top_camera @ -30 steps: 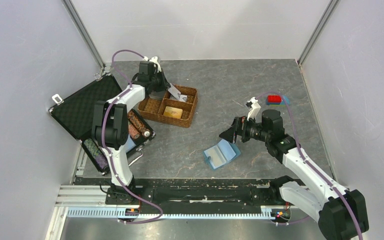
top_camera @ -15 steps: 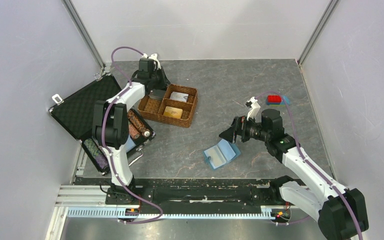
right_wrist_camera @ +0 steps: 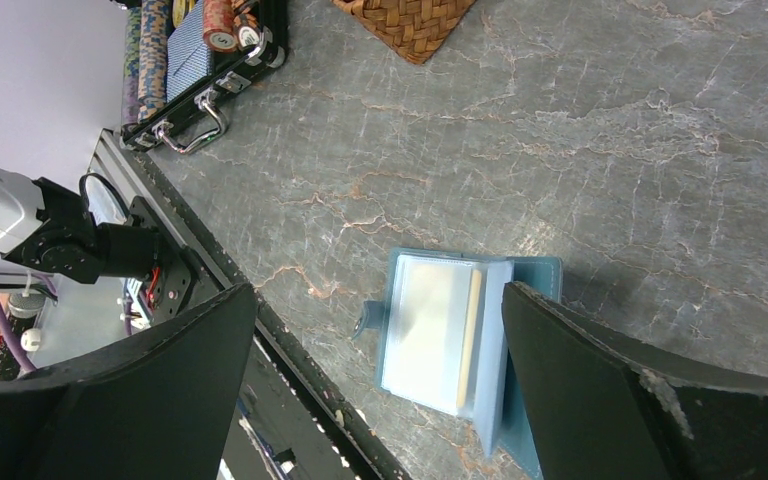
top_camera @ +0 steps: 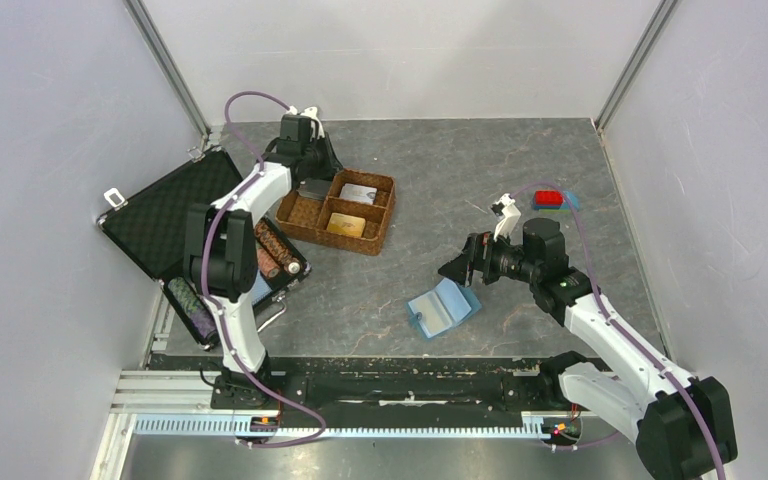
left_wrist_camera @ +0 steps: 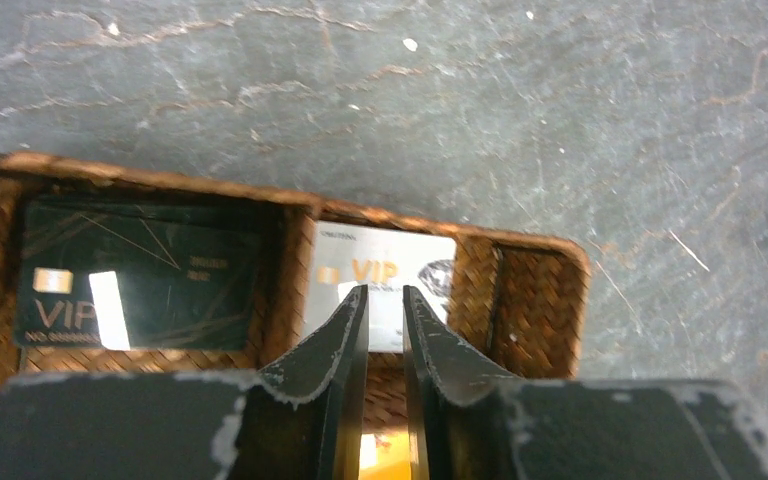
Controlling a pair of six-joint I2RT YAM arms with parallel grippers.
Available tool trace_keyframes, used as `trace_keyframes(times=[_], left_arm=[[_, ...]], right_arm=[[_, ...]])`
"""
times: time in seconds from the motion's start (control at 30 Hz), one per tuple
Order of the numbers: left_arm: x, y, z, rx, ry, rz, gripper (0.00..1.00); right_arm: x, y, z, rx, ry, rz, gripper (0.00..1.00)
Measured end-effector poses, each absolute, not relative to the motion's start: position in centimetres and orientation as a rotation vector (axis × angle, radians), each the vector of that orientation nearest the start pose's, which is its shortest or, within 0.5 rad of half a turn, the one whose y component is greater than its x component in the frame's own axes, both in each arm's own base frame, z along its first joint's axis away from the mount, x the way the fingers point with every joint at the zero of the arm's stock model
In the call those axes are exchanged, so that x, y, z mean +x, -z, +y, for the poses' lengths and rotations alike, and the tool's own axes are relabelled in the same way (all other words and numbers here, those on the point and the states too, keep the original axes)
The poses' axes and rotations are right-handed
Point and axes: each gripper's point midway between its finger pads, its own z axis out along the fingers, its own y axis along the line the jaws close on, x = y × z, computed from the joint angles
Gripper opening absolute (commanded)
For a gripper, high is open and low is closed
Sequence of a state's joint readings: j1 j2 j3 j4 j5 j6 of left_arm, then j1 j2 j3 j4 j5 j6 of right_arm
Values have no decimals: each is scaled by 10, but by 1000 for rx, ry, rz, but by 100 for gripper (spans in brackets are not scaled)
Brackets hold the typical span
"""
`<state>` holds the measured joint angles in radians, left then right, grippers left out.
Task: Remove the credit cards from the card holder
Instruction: Place the credit card in the storage box, then remove the credit card from the card holder.
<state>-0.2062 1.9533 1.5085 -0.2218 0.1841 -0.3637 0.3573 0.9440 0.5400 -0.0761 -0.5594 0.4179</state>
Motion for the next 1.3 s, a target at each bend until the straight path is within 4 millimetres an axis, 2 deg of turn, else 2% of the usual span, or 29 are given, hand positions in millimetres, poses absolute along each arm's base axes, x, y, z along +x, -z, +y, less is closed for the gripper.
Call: trace_keyframes(times=[0.1,0.2,0.33,0.47,0.53,0.6,0.7,0.83,0.93,1.1,1.3], left_arm=[[498,-137,-167,-54,528,2282,26],[476,-155,-183,-21,562,2284,27],[432,-182,-209,36,652,2278,31],[378,-189,-241,161,726,2307,34],[347,-180,-256,223,764,2343,35],[312,-162,-268,281,801,2397,36],[267,-134,-275,328,835,2488,37],[223,-103,-279,313,884,2569,41],[207,-94,-288,310,931,2577,44],[184,-78,-304,309,997,2601,45],[177,-73,-316,290,1016,2600,49]], right_arm=[[230,-153,201,-302,-1043,2119,88],[230,-153,201,-303,-1044,2121,81],[226,-153,206,-318,-1059,2124,67],[212,-148,218,-376,-1080,2136,47],[206,-143,222,-388,-1081,2150,40],[200,-134,222,-391,-1073,2169,38],[191,-118,222,-387,-1048,2213,38],[180,-96,223,-403,-1005,2267,44],[173,-82,225,-424,-956,2304,49],[168,-64,229,-475,-847,2340,44],[166,-47,233,-497,-778,2357,41]])
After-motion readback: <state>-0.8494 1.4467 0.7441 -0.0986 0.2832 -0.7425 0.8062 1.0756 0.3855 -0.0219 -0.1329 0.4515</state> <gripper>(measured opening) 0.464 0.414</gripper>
